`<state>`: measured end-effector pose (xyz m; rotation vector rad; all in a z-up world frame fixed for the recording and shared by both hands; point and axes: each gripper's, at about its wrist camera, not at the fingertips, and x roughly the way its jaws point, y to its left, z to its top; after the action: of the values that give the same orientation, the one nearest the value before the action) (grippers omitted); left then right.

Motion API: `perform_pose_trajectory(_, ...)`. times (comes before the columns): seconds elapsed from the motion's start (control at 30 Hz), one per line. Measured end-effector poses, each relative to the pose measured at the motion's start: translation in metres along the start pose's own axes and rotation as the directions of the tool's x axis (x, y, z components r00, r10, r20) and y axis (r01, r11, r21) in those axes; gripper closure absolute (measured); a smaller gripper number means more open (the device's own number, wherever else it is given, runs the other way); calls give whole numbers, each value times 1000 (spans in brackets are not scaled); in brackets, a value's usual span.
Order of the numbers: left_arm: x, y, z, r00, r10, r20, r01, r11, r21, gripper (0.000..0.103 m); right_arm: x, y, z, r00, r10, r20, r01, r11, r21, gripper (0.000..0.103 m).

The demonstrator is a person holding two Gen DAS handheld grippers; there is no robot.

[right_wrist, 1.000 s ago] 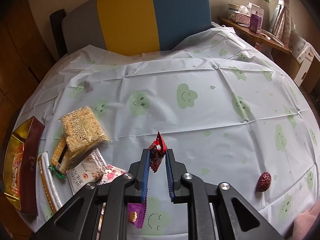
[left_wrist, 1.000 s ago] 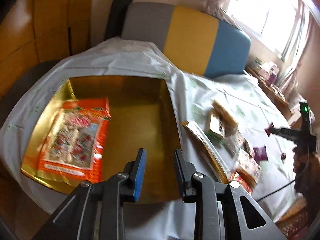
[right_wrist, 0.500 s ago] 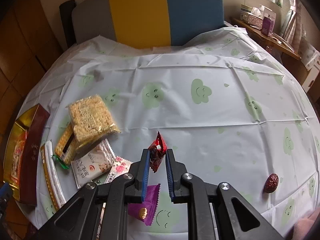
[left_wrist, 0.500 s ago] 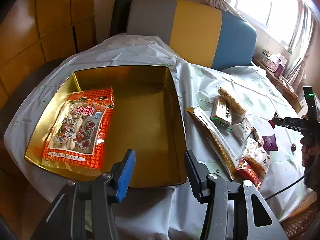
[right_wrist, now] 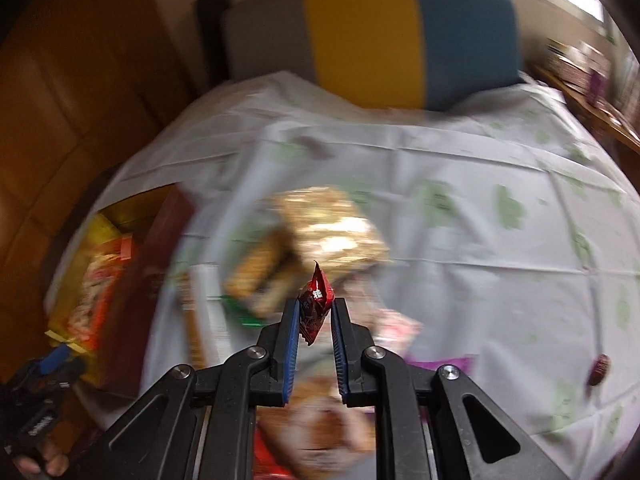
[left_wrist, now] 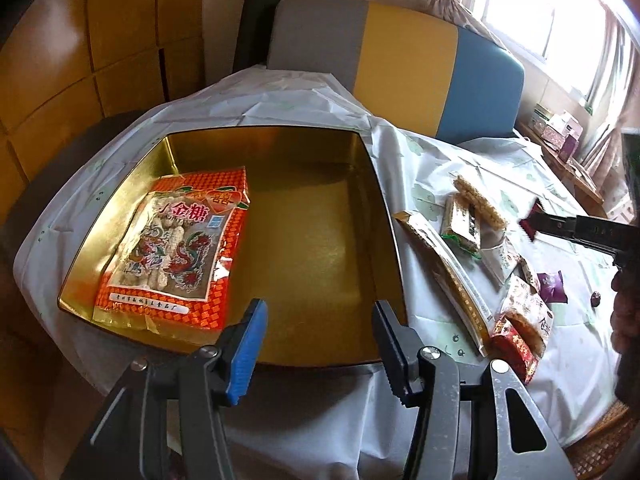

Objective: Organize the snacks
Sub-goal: 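Carry the red candy into the gold tray and open the right tool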

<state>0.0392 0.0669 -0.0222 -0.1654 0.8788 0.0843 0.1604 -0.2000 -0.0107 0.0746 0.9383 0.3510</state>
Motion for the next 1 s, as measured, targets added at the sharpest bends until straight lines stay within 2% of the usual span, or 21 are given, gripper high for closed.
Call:
perform_pose_trajectory(0.23,0,10,-1,1000,3,0,-3,1000,-29,45,8,83,4,988,150,-18,-151,982,-111,87)
perform_pose_trajectory(0.47,0,22,-1,1000,14,5,-14,998,-58,45,25,138,11,967,247,-56,-253,956,-151,87)
perform_pose_trajectory(0.63,1,33,-1,1000,23,0,-23,996,-88,45,38,169,19,964,258,-66,-265,949,-168,85)
perform_pose_trajectory(0.7,1,36,-1,1000,25,2,-25,995,-98,45,47,178,24,964,260,-61,-267,950,-160,70)
perform_pose_trajectory(0.77,0,39,-1,1000,29,6,-28,995,-100,45,53,183,29,967,248,-54,-254,956,-147,65)
perform_pose_trajectory(1.0,4,43,-3,999,36,-3,-36,993,-112,45,50,178,21,978,204,-42,-208,962,-179,65)
